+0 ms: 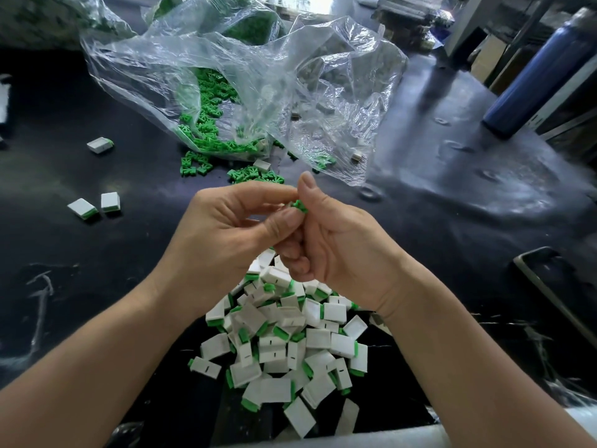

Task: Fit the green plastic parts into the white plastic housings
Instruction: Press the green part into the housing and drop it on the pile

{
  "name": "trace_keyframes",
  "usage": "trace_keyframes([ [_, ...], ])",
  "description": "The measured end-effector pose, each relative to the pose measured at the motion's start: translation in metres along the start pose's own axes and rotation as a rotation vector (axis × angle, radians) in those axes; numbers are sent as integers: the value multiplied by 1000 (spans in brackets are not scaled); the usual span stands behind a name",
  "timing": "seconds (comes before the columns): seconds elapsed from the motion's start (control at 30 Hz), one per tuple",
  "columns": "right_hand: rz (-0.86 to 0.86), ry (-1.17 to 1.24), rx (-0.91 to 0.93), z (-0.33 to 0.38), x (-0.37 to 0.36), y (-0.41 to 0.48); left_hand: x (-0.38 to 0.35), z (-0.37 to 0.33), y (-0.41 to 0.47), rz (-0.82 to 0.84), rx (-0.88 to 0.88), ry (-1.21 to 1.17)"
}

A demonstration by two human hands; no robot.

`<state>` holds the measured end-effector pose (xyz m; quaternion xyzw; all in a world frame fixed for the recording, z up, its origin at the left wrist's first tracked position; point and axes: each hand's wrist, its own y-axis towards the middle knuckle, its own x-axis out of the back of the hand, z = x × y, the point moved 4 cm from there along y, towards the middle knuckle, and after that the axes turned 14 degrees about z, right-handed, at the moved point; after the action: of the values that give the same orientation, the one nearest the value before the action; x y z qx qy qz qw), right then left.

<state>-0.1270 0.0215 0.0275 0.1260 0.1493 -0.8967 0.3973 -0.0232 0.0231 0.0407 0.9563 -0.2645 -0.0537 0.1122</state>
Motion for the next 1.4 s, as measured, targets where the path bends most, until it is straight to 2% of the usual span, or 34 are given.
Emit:
trace_keyframes([
  [0.27, -45, 6, -11, -5, -2, 1, -1, 2, -1, 48, 6, -1],
  [0.5, 53, 83, -14, 0, -4, 2, -2, 2, -1, 10, 30, -50],
  [0.73, -21, 12, -50, 0, 3, -2, 1, 5, 0, 19, 74, -113],
  [0.9, 12, -51, -44, -1, 2, -3, 3, 3, 0, -1, 89, -102],
  [1.1, -84, -328, -12, 2, 0, -3, 2, 0, 1, -7, 117, -116],
  [1.4, -220, -285, -30, -3, -1, -2, 1, 6, -1, -127, 126, -197],
])
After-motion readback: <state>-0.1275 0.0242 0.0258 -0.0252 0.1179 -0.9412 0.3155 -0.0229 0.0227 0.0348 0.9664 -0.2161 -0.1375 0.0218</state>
